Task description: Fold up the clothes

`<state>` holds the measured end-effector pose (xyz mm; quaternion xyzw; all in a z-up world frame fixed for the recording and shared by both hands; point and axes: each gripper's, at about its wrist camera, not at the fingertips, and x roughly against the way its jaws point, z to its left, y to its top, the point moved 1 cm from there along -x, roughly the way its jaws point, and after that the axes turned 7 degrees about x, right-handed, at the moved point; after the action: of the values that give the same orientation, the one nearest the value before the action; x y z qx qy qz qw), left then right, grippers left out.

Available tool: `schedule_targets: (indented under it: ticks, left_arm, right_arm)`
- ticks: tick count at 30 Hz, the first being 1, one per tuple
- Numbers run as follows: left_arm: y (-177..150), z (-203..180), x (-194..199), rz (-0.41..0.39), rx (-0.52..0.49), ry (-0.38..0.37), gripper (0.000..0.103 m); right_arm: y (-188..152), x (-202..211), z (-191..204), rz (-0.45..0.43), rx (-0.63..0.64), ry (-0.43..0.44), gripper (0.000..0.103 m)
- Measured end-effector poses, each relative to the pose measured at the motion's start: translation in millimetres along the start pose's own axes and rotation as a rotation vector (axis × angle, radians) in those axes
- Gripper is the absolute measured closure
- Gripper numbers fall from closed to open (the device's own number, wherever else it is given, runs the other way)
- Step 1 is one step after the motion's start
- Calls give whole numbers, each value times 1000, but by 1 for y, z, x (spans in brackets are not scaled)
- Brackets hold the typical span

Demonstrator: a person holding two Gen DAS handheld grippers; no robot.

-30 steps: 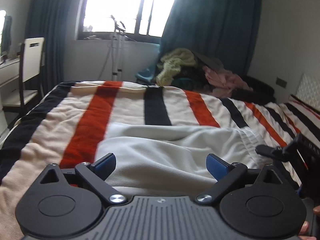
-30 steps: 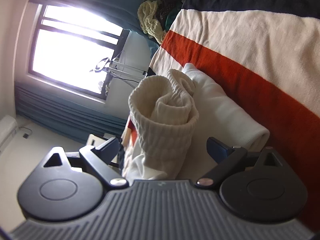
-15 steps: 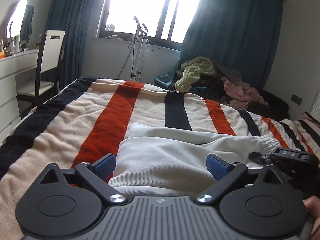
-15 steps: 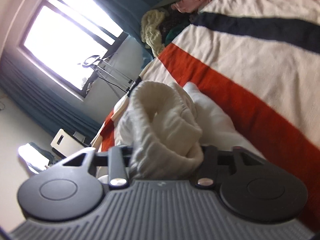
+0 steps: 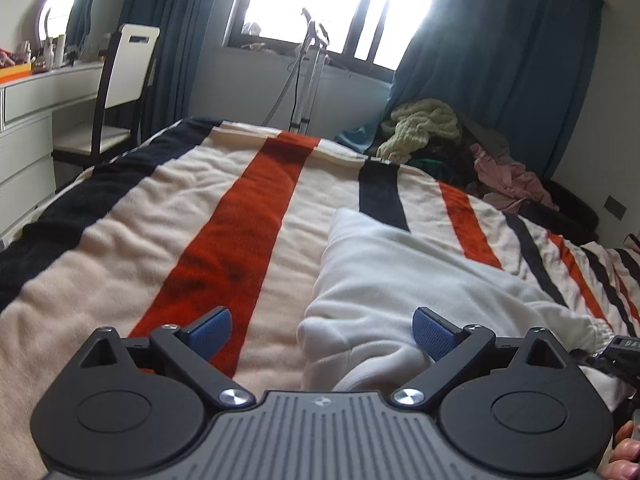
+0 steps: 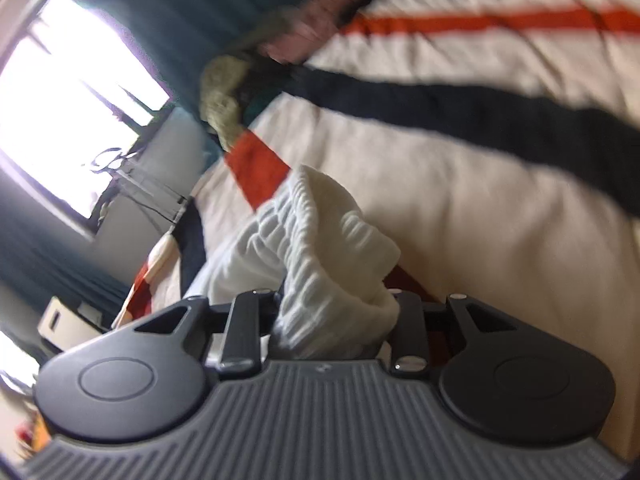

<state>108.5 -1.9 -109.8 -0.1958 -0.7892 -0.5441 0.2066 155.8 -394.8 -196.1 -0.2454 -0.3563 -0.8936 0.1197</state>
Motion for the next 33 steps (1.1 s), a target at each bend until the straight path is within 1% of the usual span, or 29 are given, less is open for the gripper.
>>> schedule_targets:
  ticks: [2, 4, 6, 7, 8, 9, 10, 11, 13, 14, 16, 18, 21, 23, 24, 25, 26, 28, 31, 33]
  left_arm:
    - [-1, 2, -2, 5, 6, 7, 5]
    - [1, 3, -1, 0, 10, 16, 5]
    - [3, 6, 0, -4, 24, 18, 4]
    - [4, 8, 1, -1, 36, 18, 4]
    - [5, 10, 1, 3, 47, 17, 4]
    - [5, 11, 1, 5, 58, 20, 4]
    - [6, 13, 1, 6, 69, 23, 4]
    - [6, 14, 1, 6, 76, 25, 4]
    - [8, 15, 0, 6, 91, 25, 3]
    - [9, 16, 0, 8, 100, 23, 2]
    - [10, 18, -2, 17, 120, 14, 2]
    - [10, 20, -5, 33, 140, 4, 2]
    - [9, 23, -9, 55, 174, -6, 2]
    - [8, 25, -11, 66, 189, -10, 2]
    - [7, 26, -12, 66, 191, -10, 2]
    - [7, 25, -12, 67, 192, -10, 1]
    - [6, 25, -13, 69, 193, -10, 1]
    - [5, 24, -14, 65, 184, -6, 0]
    - [4, 24, -17, 64, 180, 2, 0]
    - [4, 25, -17, 66, 192, -5, 0]
  right_arm:
    - [0, 1, 1, 4, 3, 4, 67]
    - [0, 3, 6, 22, 29, -1, 63]
    - [4, 8, 6, 64, 15, 4, 61]
    - [7, 10, 7, 85, 8, 8, 58]
    - [10, 15, 9, 107, 1, 18, 56]
    - [12, 20, 13, 132, 9, 34, 56]
    - [14, 24, 17, 160, 29, 45, 54]
    - [16, 26, 20, 184, 63, 39, 50]
    - [21, 29, 26, 230, 131, 28, 20]
    - [24, 30, 26, 239, 162, 20, 15]
    - [32, 29, 21, 261, 184, 21, 17]
    - [37, 20, 12, 304, 168, 44, 17]
    - [33, 3, 0, 403, 95, 103, 17]
    - [26, -9, -5, 446, 47, 129, 17]
    - [22, -14, -6, 446, 32, 114, 18]
    - [17, -17, -8, 430, 8, 86, 16]
    - [13, -20, -11, 413, -22, 65, 16]
    - [0, -24, -17, 371, -121, 104, 16]
    - [-8, -27, -13, 331, -88, 105, 13]
    - [-8, -28, -12, 332, -84, 107, 13]
